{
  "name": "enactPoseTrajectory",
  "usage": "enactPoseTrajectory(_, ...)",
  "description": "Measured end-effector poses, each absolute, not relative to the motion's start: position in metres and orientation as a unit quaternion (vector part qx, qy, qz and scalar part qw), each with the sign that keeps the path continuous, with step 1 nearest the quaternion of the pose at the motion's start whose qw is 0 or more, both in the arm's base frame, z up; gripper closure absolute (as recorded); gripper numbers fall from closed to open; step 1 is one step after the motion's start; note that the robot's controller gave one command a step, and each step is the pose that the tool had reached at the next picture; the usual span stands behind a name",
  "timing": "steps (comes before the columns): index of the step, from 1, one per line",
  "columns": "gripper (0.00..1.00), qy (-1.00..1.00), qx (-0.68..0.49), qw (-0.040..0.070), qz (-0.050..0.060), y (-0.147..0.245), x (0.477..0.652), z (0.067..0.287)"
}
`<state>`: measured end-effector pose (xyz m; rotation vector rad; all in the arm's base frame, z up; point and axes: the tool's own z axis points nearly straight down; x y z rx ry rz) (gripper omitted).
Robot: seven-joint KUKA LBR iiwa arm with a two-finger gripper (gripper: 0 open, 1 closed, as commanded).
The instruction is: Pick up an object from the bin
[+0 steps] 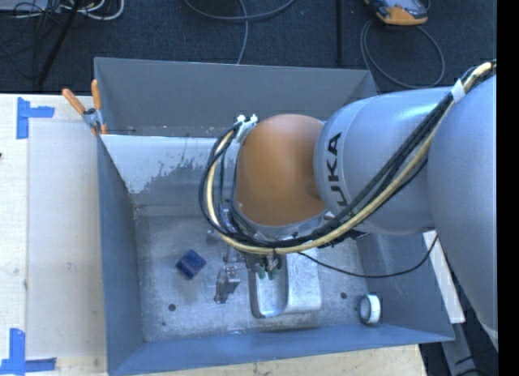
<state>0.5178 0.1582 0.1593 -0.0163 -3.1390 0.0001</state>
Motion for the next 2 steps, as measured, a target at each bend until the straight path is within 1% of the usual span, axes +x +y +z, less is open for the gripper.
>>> enactPoseTrajectory(1, 1.00, -1.000, -0.006, 0.001, 0.000, 0.158, 0.518, 0.159)
enactPoseTrajectory(2, 1.00, -0.998, -0.065, -0.005, -0.002, 0.193, 0.594, 0.258)
